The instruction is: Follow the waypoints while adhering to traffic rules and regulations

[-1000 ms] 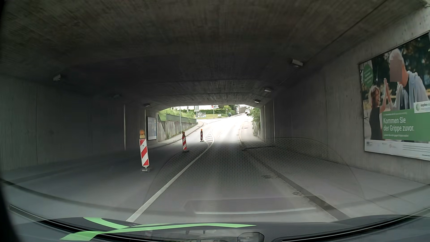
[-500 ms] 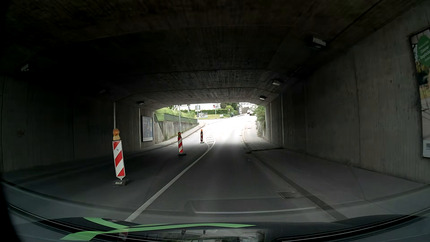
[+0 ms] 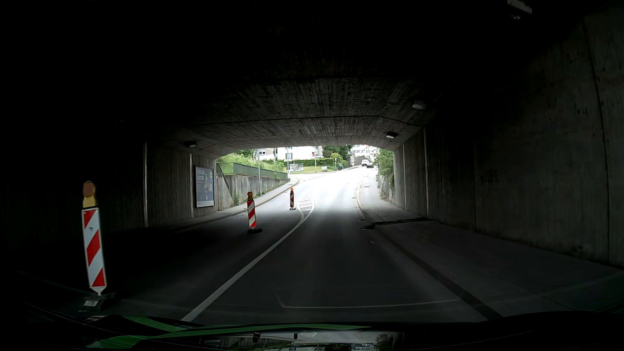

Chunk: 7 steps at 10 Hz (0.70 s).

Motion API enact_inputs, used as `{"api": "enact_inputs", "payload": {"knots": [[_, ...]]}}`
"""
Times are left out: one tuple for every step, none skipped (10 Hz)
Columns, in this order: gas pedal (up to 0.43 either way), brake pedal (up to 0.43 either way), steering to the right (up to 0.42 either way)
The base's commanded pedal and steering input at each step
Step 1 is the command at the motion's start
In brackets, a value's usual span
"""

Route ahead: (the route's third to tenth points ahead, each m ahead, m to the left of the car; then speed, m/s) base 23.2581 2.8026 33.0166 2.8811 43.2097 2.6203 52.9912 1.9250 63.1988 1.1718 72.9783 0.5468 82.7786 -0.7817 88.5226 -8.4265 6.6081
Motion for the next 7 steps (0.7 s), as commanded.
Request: {"api": "enact_inputs", "payload": {"knots": [[0.15, 0.0, -0.011], [0.15, 0.0, -0.011], [0.15, 0.0, -0.011], [0.15, 0.0, -0.011], [0.15, 0.0, -0.011], [0.15, 0.0, -0.011], [0.15, 0.0, -0.011]]}}
